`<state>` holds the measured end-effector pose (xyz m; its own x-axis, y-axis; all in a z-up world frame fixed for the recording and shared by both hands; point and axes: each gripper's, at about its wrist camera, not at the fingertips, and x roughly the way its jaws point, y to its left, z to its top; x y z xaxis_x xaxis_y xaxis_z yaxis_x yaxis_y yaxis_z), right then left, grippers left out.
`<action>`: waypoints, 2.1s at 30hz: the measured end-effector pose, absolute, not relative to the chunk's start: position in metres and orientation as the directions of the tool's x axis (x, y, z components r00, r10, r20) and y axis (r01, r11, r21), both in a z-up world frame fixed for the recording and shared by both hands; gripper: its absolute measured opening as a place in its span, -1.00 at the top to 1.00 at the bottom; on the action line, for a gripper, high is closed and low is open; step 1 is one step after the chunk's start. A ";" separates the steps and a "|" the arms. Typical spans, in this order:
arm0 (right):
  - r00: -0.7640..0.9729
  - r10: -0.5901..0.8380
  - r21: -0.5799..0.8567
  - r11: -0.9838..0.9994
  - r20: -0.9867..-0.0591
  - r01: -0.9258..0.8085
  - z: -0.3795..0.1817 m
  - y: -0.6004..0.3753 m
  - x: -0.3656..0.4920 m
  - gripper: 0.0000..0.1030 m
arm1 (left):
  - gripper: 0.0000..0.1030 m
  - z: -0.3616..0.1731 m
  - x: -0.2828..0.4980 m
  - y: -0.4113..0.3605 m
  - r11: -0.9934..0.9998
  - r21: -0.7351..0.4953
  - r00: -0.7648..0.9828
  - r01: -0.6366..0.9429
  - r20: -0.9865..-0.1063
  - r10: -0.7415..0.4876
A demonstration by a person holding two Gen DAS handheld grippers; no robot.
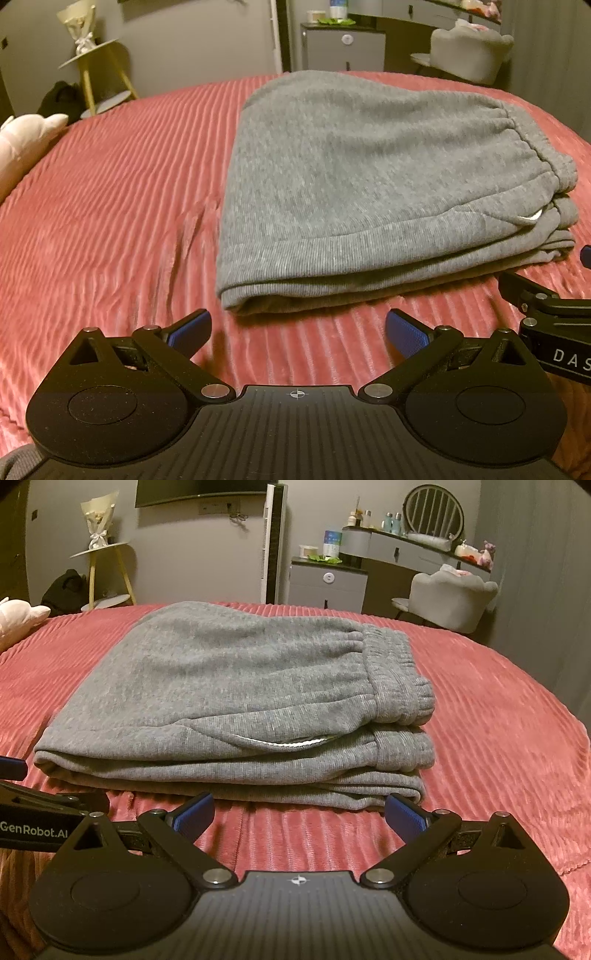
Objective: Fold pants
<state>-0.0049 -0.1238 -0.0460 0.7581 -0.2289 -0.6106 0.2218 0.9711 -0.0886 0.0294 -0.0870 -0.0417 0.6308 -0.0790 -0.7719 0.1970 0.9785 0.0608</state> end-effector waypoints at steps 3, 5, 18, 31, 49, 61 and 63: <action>0.758 -0.230 -0.089 0.971 -0.610 0.222 -0.046 -0.124 -0.005 -0.92 | -1.00 -0.042 0.029 -0.088 0.978 0.067 0.633 0.198 -0.771 -0.075; 0.757 -0.231 -0.086 0.970 -0.610 0.227 -0.046 -0.124 -0.004 -0.92 | -1.00 -0.042 0.030 -0.087 0.978 0.067 0.633 0.196 -0.771 -0.074; 0.748 -0.236 -0.082 0.968 -0.621 0.237 -0.048 -0.128 -0.003 -0.92 | -1.00 -0.042 0.030 -0.085 0.983 0.059 0.630 0.174 -0.774 -0.065; 0.742 -0.235 -0.063 0.966 -0.628 0.252 -0.048 -0.132 -0.004 -0.92 | -1.00 -0.043 0.031 -0.085 0.984 0.059 0.627 0.168 -0.776 -0.061; 0.739 -0.236 -0.059 0.965 -0.631 0.257 -0.047 -0.131 -0.004 -0.92 | -1.00 -0.043 0.031 -0.084 0.985 0.054 0.626 0.164 -0.777 -0.061; 0.740 -0.237 -0.060 0.964 -0.630 0.258 -0.048 -0.131 -0.003 -0.92 | -1.00 -0.043 0.031 -0.084 0.985 0.053 0.623 0.162 -0.780 -0.060; 0.739 -0.237 -0.060 0.964 -0.631 0.257 -0.048 -0.131 -0.003 -0.92 | -1.00 -0.043 0.031 -0.084 0.986 0.052 0.623 0.161 -0.780 -0.060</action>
<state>-0.0029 -0.1305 -0.0479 0.7392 -0.2367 -0.6305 0.2574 0.9644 -0.0603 0.0313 -0.0840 -0.0431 0.6226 -0.0600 -0.7802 0.1606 0.9856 0.0524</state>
